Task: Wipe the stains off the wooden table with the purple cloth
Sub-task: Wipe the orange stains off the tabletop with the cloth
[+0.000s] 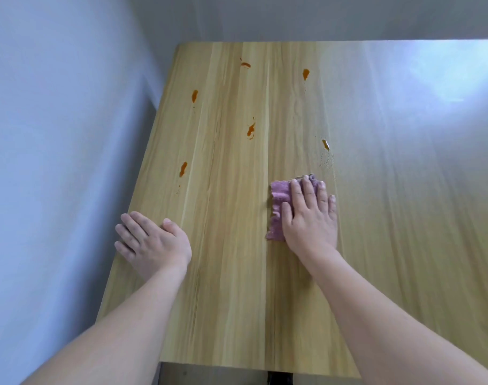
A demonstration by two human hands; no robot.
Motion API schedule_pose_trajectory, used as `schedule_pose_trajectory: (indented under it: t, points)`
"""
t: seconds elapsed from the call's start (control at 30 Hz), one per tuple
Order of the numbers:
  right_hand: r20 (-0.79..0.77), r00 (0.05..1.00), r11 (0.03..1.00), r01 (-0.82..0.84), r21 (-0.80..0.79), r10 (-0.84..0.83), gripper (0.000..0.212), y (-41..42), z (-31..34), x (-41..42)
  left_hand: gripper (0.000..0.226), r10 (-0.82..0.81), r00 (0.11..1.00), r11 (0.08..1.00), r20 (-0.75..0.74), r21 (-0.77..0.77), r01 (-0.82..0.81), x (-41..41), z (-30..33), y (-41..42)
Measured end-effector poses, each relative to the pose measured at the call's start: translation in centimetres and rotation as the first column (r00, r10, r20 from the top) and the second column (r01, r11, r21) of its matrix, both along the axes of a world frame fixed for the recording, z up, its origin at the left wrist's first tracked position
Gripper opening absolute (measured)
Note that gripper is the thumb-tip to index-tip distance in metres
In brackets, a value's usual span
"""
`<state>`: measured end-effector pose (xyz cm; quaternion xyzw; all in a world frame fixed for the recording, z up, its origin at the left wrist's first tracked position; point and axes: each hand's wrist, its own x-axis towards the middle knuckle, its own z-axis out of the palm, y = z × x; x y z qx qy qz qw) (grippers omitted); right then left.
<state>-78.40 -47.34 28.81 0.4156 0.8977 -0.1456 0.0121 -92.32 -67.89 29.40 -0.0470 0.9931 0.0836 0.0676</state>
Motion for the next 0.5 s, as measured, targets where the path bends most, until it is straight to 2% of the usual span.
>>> schedule_pose_trajectory:
  t: [0.13, 0.23, 0.3, 0.37, 0.5]
  points:
    - [0.083, 0.958, 0.96, 0.278, -0.019, -0.276, 0.059, 4.5, 0.7, 3.9, 0.065, 0.115, 0.988, 0.992, 0.103, 0.031, -0.119, 0.5, 1.2, 1.9]
    - [0.137, 0.9, 0.907, 0.421, -0.031, -0.413, 0.06, 5.1, 1.0, 2.6, 0.067, 0.245, 0.957, 0.963, 0.158, 0.074, -0.259, 0.6, 2.0, 4.1]
    - [0.167, 0.873, 0.885, 0.465, -0.007, -0.458, 0.062, 4.3, 0.9, 0.5, 0.068, 0.265, 0.955, 0.959, 0.13, 0.071, -0.276, 0.5, 1.6, 4.6]
    - [0.155, 0.905, 0.917, 0.396, 0.037, -0.397, 0.064, 3.0, 0.5, -2.2, 0.068, 0.252, 0.964, 0.964, 0.083, 0.062, -0.257, 0.4, 0.7, 4.6]
    - [0.024, 0.999, 0.999, 0.029, 0.027, -0.029, 0.065, -1.2, 0.1, -8.0, 0.069, 0.272, 0.961, 0.96, 0.058, 0.053, -0.275, -0.1, -0.5, 4.8]
